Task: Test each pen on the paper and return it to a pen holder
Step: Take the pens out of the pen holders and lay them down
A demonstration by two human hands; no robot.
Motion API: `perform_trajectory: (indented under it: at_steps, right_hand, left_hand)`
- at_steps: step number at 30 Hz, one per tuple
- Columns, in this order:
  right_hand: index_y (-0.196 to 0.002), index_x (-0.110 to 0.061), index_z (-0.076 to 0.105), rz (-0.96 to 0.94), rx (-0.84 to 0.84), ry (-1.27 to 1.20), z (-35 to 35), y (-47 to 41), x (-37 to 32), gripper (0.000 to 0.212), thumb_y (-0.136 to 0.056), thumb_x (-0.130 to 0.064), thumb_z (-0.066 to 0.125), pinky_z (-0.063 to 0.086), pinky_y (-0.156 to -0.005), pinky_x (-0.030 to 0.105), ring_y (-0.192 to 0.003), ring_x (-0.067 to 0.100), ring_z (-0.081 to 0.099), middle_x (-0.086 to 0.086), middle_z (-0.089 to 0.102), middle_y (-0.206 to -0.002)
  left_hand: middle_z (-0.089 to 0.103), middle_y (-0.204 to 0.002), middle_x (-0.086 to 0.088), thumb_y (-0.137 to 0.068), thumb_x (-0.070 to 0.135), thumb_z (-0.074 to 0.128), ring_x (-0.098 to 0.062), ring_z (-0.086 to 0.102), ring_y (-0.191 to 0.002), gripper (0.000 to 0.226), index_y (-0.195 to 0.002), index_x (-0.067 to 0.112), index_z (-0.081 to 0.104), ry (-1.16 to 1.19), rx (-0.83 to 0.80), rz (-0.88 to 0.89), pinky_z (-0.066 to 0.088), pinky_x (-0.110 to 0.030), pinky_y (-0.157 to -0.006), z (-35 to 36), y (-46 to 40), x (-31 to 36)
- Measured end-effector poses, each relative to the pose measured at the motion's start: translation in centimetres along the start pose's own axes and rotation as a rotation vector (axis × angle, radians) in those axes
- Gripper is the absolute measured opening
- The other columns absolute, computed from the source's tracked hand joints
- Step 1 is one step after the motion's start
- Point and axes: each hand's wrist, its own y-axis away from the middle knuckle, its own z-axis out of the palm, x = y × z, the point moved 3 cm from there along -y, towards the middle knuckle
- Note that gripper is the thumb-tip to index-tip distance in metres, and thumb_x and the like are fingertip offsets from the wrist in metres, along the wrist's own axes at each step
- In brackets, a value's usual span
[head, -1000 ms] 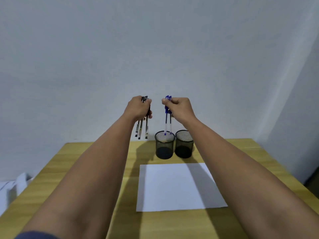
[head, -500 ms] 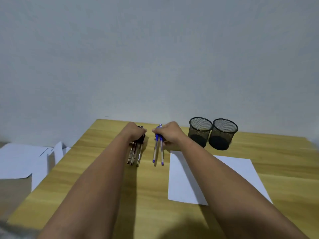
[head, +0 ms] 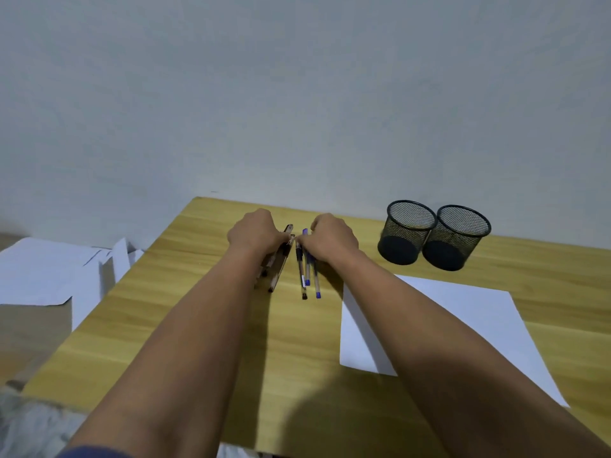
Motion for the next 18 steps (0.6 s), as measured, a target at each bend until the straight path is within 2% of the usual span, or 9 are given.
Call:
perform_trajectory:
  at_steps: [2, 4, 7, 10, 14, 18]
  right_hand:
    - [-0.118, -0.013, 0.07, -0.012, 0.016, 0.003, -0.4, 0.4, 0.1, 0.036, -0.093, -0.038, 0.075, 0.057, -0.081, 0.039, -0.103, 0.033, 0.068, 0.006, 0.072, -0.111]
    - [-0.111, -0.012, 0.073, -0.036, 0.027, 0.01, -0.9, 0.7, 0.1, 0.03, -0.092, -0.034, 0.075, 0.059, -0.083, 0.04, -0.101, 0.033, 0.068, 0.006, 0.072, -0.108]
    - [-0.089, -0.011, 0.073, -0.068, 0.008, 0.007, -1.3, 1.0, -0.5, 0.02, -0.089, -0.03, 0.079, 0.061, -0.073, 0.04, -0.089, 0.032, 0.072, 0.006, 0.074, -0.09]
    - [-0.075, -0.012, 0.063, -0.074, -0.077, 0.048, -1.5, 1.6, -1.3, 0.029, -0.087, -0.032, 0.08, 0.047, -0.058, 0.032, -0.076, 0.029, 0.066, 0.004, 0.063, -0.074]
    - [-0.075, -0.014, 0.055, -0.058, -0.17, 0.136, -1.3, 2.3, -1.9, 0.03, -0.084, -0.029, 0.08, 0.04, -0.054, 0.03, -0.075, 0.028, 0.062, 0.004, 0.059, -0.076]
    - [-0.078, -0.016, 0.052, -0.033, -0.186, 0.166, -0.7, 2.6, -2.0, 0.03, -0.086, -0.027, 0.079, 0.037, -0.052, 0.029, -0.08, 0.028, 0.062, 0.003, 0.058, -0.079]
  left_hand:
    - [0.069, -0.103, -0.004, -0.082, 0.054, 0.074, -0.028, 0.064, -0.091, 0.047, -0.108, 0.016, 0.064, -0.001, -0.004, -0.003, 0.045, -0.035, -0.072, -0.1, 0.3, -0.2]
    - [0.069, -0.102, -0.003, -0.082, 0.054, 0.074, -0.028, 0.063, -0.09, 0.046, -0.107, 0.016, 0.065, 0.006, -0.012, -0.007, 0.046, -0.035, -0.073, -0.1, 0.5, -0.3]
    - [0.069, -0.1, -0.001, -0.081, 0.053, 0.076, -0.026, 0.063, -0.09, 0.044, -0.105, 0.018, 0.065, 0.024, -0.036, 0.001, 0.048, -0.034, -0.074, -0.1, 0.9, -0.3]
    - [0.071, -0.098, -0.001, -0.082, 0.046, 0.078, -0.026, 0.066, -0.09, 0.036, -0.1, 0.017, 0.068, 0.018, -0.061, 0.014, 0.052, -0.034, -0.077, -0.1, 1.1, -0.2]
    - [0.072, -0.097, -0.003, -0.082, 0.041, 0.078, -0.027, 0.068, -0.091, 0.028, -0.098, 0.018, 0.071, 0.015, -0.071, 0.02, 0.056, -0.037, -0.08, -0.2, 1.3, -0.4]
    - [0.073, -0.095, -0.002, -0.083, 0.04, 0.078, -0.026, 0.068, -0.089, 0.026, -0.096, 0.017, 0.072, 0.011, -0.076, 0.018, 0.056, -0.036, -0.079, -0.2, 1.2, -0.9]
